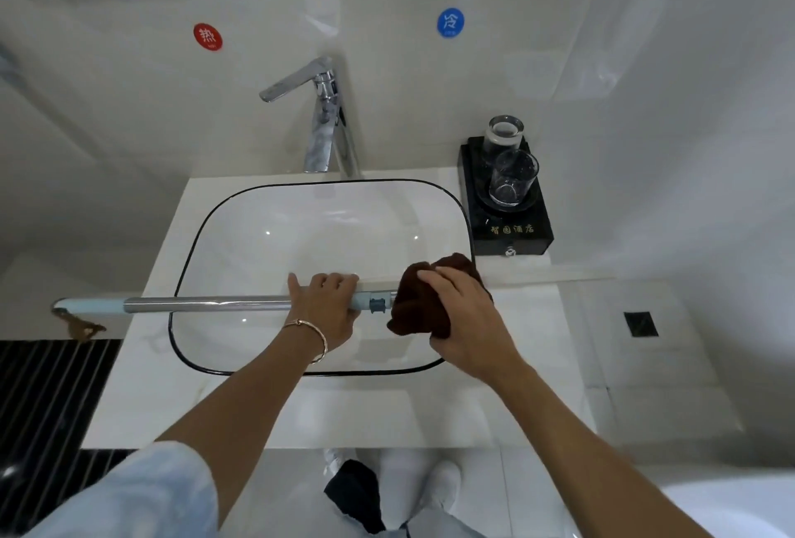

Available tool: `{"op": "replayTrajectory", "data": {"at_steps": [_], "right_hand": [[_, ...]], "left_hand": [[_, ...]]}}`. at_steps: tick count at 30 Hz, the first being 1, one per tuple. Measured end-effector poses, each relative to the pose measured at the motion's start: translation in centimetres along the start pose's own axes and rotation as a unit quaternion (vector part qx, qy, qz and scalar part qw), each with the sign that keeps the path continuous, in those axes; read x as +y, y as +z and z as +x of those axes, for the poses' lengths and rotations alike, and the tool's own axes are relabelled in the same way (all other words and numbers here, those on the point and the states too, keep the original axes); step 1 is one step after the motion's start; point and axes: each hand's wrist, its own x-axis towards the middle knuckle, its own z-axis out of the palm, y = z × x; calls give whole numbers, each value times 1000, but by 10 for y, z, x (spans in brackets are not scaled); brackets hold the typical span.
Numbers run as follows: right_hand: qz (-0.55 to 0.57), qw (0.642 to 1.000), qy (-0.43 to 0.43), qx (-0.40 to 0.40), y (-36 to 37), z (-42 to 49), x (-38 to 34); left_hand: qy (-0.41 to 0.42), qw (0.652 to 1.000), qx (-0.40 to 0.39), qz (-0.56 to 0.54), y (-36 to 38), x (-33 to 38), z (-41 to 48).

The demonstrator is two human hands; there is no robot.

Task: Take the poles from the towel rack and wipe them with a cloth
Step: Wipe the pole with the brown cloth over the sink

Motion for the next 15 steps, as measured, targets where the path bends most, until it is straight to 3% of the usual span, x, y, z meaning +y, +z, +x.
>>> {"op": "replayTrajectory", "data": {"at_steps": [4, 9, 15], "right_hand": [[4, 1000, -1, 3, -20, -6, 24], [-40, 987, 140, 64, -51, 5, 67], [-4, 1000, 3, 7, -14, 8, 17]], "left_hand": [[5, 1000, -12, -4, 0, -11, 0], [6, 1000, 0, -20, 2, -7, 6], [22, 999, -1, -24, -1, -8, 11]]}}
